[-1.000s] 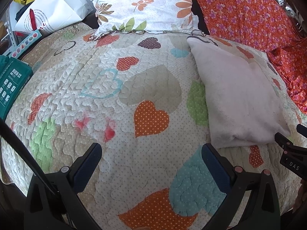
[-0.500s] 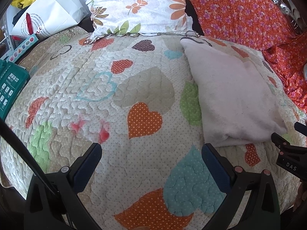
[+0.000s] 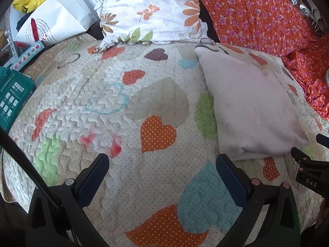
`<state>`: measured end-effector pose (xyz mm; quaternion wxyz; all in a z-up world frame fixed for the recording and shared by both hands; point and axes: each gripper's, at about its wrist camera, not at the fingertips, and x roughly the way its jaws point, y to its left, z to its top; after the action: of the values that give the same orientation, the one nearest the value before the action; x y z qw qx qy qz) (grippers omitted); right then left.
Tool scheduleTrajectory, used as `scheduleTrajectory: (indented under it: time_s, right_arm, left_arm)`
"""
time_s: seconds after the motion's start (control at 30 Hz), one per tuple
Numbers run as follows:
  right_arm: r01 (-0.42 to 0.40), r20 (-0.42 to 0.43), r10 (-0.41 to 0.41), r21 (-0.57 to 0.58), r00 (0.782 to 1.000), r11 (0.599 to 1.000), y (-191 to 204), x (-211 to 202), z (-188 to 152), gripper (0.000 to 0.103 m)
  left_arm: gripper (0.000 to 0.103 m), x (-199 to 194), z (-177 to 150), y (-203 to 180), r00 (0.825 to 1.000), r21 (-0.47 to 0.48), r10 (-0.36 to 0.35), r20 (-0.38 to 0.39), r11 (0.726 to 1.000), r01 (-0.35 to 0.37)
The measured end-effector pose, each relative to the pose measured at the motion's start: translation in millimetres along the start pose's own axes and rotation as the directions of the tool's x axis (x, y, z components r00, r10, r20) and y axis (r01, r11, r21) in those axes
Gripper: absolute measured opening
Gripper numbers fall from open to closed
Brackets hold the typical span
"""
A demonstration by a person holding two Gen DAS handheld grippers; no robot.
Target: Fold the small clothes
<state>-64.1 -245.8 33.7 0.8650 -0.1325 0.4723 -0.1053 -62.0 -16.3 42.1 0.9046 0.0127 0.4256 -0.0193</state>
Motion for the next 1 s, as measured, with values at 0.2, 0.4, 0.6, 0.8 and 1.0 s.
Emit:
scheduleTrajectory:
  time_s: [0.2,0.4,0.6,0.8,1.0]
  right_arm:
    - [-0.001,0.002,0.001,-0.01,1.0,1.0,-0.1,0.6,1.1,0.089]
    - [0.004,0.008,-0.004,-0.021,1.0,1.0,2.2,-0.7,1.3,0.089]
    - [0.004,0.011,-0.003,-0.03,1.0,1.0,3.8,-1.1,1.0,0.089]
    - [0.003,0.009,-0.003,-0.031,1.0,1.0,4.9,-0.9,1.0,0.089]
    - [0.002,0.008,-0.002,-0.033,1.0,0.999,5.8,-1.0,1.2,0.09]
  left_arm:
    - [0.103,-10.9,3.2,-0.9,0.998,0.012,-0.004,0.065,1.0,0.003]
    - [0.103,-17.7,6.3,1.6,0.994,0.007,0.008,0.109,1.0,-0.009]
    - [0.103,-11.0,5.1,0.8,0.996,0.019,0.036,0.076,0.999,-0.037]
    - [0.103,0.5,0.5,-3.2,0.999,0.052,0.053,0.015,0.997,-0.053]
    - [0.103,1.0,-0.5,-4.3,0.999,0.053,0.042,0.008,0.998,-0.043]
